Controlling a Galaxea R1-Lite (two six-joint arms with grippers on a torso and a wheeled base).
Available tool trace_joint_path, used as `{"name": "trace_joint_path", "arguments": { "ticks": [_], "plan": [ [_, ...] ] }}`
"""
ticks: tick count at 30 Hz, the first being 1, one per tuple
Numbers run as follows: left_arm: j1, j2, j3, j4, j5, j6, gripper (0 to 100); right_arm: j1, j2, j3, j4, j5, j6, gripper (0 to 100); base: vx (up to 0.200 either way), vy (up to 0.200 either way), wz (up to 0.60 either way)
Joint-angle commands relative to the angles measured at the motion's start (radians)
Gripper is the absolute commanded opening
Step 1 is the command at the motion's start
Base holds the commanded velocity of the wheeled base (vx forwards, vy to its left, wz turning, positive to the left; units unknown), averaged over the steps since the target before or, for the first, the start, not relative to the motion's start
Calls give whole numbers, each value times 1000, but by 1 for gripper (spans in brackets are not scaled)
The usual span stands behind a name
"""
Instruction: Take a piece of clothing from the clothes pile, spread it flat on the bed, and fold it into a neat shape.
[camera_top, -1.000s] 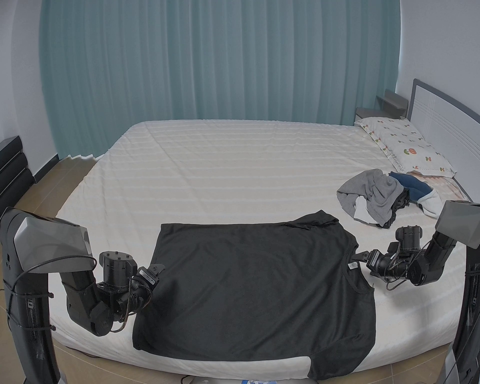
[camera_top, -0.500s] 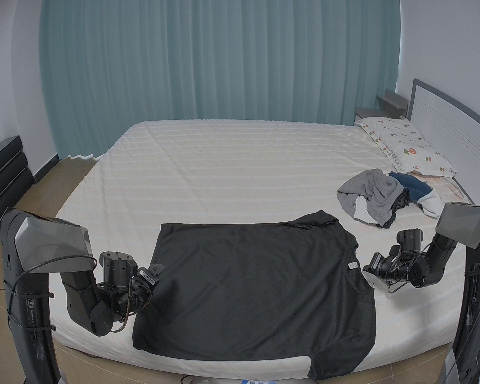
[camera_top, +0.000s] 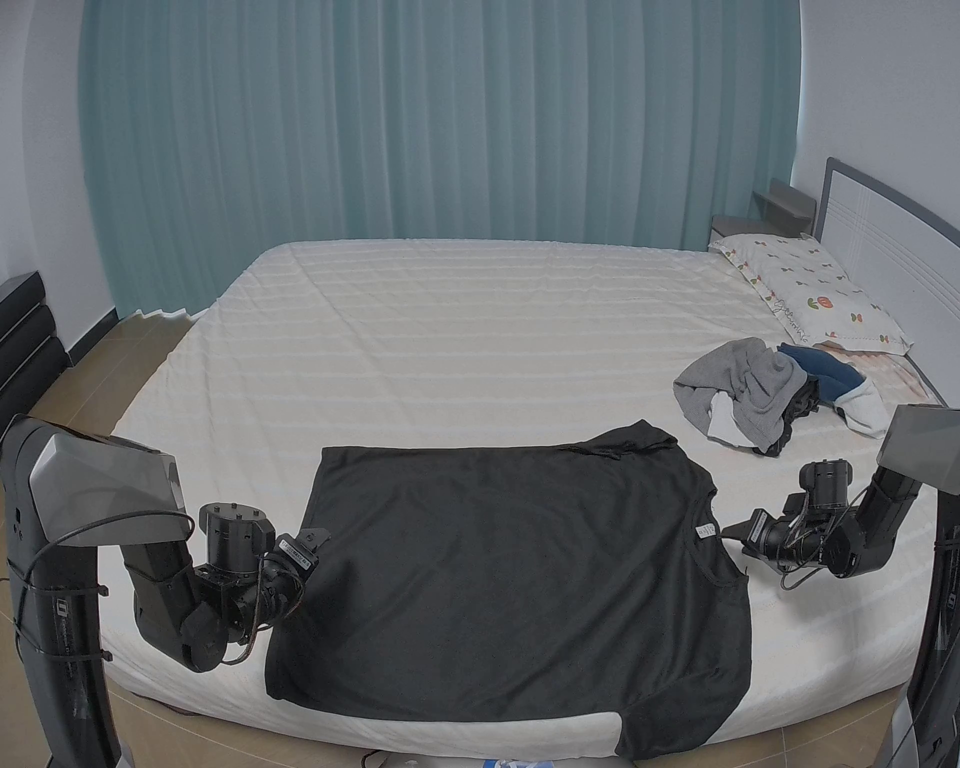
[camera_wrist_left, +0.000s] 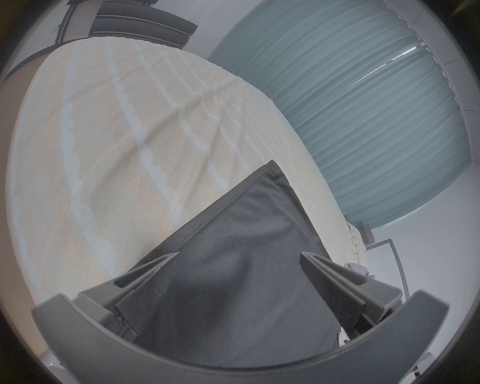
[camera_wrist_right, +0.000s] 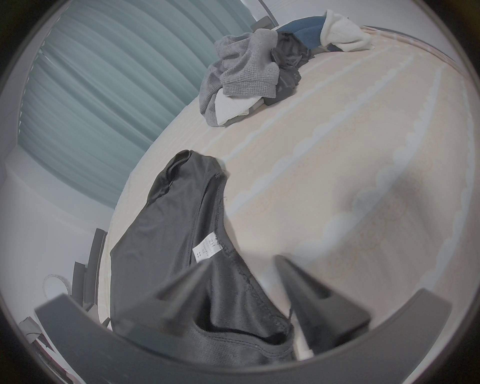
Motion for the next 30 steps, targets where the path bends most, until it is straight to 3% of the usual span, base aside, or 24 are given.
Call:
{"name": "trace_joint_path", "arguments": {
  "ticks": [1, 4, 5, 30],
  "plan": [
    [0, 1, 0, 0, 1, 0, 100, 11, 14, 9, 0, 1, 1, 100, 0, 0, 0],
    [0, 1, -1, 0, 1, 0, 100, 11, 12, 21, 1, 5, 1, 100, 0, 0, 0],
    [0, 1, -1, 0, 1, 0, 100, 13, 10, 30, 3, 2, -5, 0, 0, 0, 0],
    [0, 1, 0, 0, 1, 0, 100, -53, -46, 113, 0, -6, -44, 0, 0, 0, 0]
  ]
}}
